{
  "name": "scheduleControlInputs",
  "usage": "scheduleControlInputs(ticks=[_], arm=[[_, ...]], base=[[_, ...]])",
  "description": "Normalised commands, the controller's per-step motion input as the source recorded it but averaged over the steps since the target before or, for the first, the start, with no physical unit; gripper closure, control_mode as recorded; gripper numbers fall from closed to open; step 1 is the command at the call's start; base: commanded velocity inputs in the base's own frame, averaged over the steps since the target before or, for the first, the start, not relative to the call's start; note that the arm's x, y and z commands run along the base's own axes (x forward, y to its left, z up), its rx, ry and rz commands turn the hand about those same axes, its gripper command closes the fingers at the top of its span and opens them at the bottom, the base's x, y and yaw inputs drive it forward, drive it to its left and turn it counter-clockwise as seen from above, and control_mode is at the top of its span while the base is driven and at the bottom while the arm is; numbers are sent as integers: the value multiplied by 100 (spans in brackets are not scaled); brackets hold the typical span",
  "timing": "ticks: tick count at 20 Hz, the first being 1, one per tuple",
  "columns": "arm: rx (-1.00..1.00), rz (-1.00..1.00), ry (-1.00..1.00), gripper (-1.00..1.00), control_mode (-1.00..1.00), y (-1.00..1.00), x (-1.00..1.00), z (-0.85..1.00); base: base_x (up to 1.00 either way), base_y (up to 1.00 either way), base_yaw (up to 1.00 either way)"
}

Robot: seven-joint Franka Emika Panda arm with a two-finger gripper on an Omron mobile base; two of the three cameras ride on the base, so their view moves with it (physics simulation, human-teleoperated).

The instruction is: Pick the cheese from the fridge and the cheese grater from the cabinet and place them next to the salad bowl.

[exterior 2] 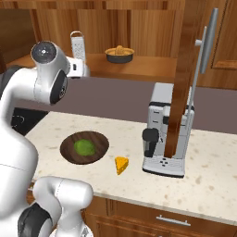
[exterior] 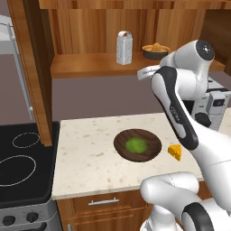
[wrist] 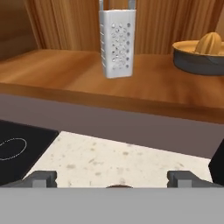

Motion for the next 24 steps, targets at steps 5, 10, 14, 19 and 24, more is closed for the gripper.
scheduleControlInputs(ticks=[5,10,14,19,24], arm=[[0,11,-6,-100,-100,0,33,15],[0,11,0,-100,-100,1,37,19],[0,4,0,-100,-100,9,35,19],[0,1,2,-100,-100,9,36,10],[0,0,0,-100,-100,4,37,-2]], base=[[0,0,0],[0,0,0],[0,0,0],[0,0,0],[0,0,0]])
